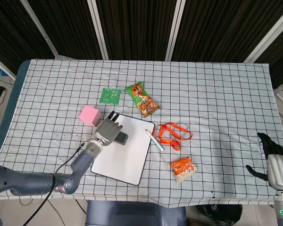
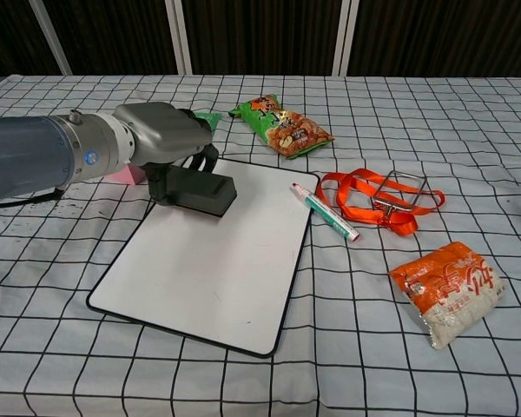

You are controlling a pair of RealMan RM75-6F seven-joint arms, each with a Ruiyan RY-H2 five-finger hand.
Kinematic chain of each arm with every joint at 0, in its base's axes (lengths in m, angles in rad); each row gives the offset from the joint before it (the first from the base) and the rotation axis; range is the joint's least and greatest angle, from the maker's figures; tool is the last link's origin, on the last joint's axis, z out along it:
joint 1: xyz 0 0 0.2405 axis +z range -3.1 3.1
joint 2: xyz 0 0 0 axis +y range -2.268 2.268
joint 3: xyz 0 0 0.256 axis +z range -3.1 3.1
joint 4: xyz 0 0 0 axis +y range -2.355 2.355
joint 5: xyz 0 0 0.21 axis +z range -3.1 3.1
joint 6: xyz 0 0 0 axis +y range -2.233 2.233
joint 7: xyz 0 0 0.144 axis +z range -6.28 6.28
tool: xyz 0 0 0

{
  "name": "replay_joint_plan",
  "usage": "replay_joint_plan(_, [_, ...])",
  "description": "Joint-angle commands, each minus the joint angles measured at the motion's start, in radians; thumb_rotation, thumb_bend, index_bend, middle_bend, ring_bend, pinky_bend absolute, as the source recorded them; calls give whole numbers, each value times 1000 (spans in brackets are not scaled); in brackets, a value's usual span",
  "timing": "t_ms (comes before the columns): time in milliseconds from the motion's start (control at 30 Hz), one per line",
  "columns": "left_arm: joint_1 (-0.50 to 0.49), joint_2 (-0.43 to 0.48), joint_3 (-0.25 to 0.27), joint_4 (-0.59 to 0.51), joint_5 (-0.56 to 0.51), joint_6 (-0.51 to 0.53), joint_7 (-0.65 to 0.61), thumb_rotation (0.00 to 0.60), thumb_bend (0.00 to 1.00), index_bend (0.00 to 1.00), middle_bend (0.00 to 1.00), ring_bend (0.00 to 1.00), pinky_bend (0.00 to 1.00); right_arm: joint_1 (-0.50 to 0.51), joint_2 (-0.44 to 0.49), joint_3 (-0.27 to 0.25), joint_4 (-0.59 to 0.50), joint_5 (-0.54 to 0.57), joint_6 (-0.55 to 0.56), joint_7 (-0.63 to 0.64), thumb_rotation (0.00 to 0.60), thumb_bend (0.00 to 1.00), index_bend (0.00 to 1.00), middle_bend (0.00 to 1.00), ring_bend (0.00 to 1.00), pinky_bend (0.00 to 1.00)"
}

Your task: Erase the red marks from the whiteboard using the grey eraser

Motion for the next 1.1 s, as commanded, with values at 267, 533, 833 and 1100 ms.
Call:
replay_joint_plan(267, [16,178,1,-243,45,121,32,600,316,418,415,0,0,-1,0,0,0,1,0,0,600,217,6,129,206,224])
replay_joint_plan(533, [115,371,38,-381,197,164,-119,600,316,412,413,0,0,-1,0,-1,-3,0,0,-1,600,218,7,129,206,224])
replay_joint_plan(833, [262,488,154,-340,364,177,-298,600,316,406,399,0,0,1,1,0,-8,3,-4,0,600,217,7,129,206,224])
replay_joint_plan(1100, [335,450,183,-157,423,121,-433,600,316,404,399,0,0,0,1,0,-8,5,-5,-1,600,217,7,129,206,224])
